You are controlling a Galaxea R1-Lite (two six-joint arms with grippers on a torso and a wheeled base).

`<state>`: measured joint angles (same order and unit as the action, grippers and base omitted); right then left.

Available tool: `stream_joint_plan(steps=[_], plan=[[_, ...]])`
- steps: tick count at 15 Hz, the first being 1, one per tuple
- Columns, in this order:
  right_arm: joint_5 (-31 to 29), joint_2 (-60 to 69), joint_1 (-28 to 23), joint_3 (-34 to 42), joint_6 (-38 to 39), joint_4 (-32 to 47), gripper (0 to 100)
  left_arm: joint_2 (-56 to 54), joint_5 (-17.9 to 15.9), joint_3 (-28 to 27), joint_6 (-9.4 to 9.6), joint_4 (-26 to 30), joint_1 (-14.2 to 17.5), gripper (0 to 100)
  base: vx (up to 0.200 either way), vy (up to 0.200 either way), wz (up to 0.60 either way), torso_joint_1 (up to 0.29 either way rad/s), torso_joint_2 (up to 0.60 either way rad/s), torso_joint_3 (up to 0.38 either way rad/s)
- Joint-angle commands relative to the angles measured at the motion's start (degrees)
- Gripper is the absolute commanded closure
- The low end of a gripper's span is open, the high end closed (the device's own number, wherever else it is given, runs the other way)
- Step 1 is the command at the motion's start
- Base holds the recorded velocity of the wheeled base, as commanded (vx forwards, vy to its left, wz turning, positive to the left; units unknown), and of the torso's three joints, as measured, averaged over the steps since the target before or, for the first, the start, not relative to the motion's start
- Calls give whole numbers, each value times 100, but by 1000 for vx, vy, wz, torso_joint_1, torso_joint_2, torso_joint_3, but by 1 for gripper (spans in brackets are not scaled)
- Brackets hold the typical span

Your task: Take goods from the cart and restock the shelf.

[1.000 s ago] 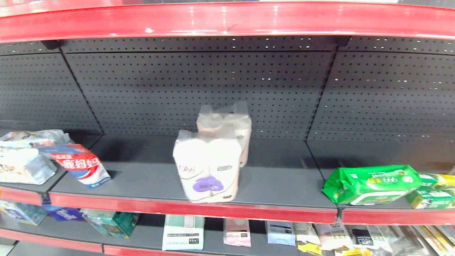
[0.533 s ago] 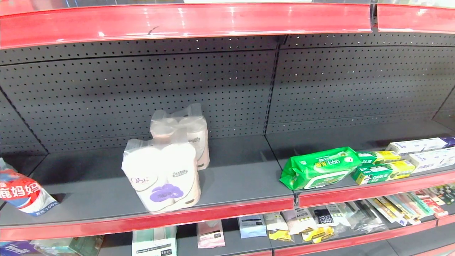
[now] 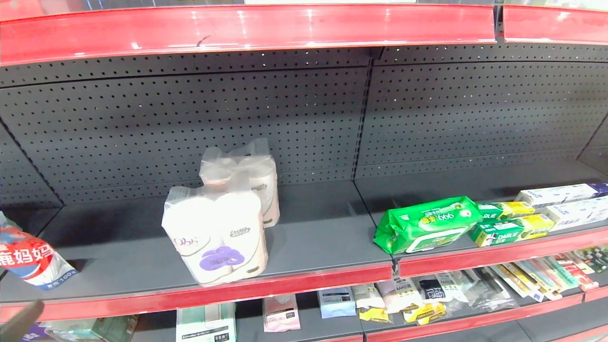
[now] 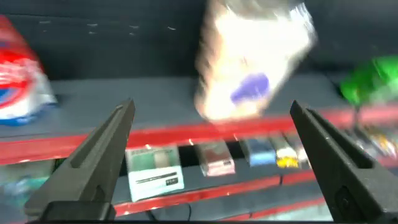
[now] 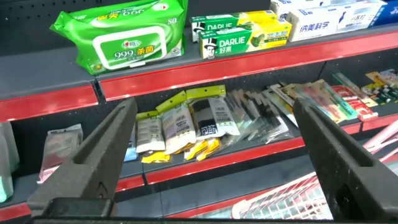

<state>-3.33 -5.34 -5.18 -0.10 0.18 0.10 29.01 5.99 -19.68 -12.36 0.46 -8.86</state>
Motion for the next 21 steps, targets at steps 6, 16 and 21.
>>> stream_joint_plan(steps=[6,16,21], plan=[[-1,-29,0,1,-1,-1,0,4209,-396,-1645,568,50,2310,0,0,0,0,0,0,0],[-1,-29,0,1,-1,-1,0,6116,-414,-1363,1227,-706,2257,0,0,0,0,0,0,0],[-1,-29,0,1,-1,-1,0,6731,-836,-1135,1254,-1163,1888,0,0,0,0,0,0,0]])
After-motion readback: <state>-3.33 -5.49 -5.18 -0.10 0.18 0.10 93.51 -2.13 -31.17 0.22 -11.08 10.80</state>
